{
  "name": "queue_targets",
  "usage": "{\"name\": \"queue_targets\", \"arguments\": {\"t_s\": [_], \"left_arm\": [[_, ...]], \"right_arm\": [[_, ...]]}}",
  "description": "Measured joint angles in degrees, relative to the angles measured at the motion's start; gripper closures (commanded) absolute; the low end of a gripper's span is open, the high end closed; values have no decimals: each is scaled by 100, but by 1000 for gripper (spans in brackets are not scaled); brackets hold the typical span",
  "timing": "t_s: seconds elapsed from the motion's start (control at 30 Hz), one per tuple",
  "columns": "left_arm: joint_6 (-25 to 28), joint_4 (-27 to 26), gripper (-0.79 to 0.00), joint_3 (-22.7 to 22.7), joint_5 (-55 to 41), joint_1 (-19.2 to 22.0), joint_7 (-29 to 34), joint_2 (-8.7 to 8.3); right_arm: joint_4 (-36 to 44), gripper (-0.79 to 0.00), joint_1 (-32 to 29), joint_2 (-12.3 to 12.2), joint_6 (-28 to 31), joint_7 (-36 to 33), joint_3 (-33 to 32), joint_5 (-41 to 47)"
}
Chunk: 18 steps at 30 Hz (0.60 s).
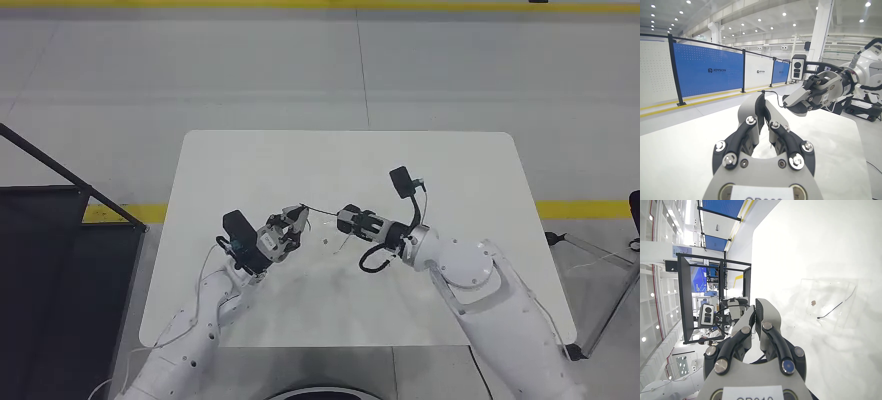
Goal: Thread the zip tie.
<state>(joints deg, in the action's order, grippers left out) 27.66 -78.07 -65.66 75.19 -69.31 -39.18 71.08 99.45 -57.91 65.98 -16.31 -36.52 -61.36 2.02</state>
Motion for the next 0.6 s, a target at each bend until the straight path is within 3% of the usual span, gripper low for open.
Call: {"name": "queue_targets", "arguments": {"t_s": [0.43,0.6], "left_arm": [[-1002,-39,0,124,651,-64,-176,55],[-1126,-19,0,165,778,-56,-263,72]], "right_arm": [[-20,0,-28,20,-112,10,-148,245],[-38,0,33,29,-294,-45,-123,210]]}}
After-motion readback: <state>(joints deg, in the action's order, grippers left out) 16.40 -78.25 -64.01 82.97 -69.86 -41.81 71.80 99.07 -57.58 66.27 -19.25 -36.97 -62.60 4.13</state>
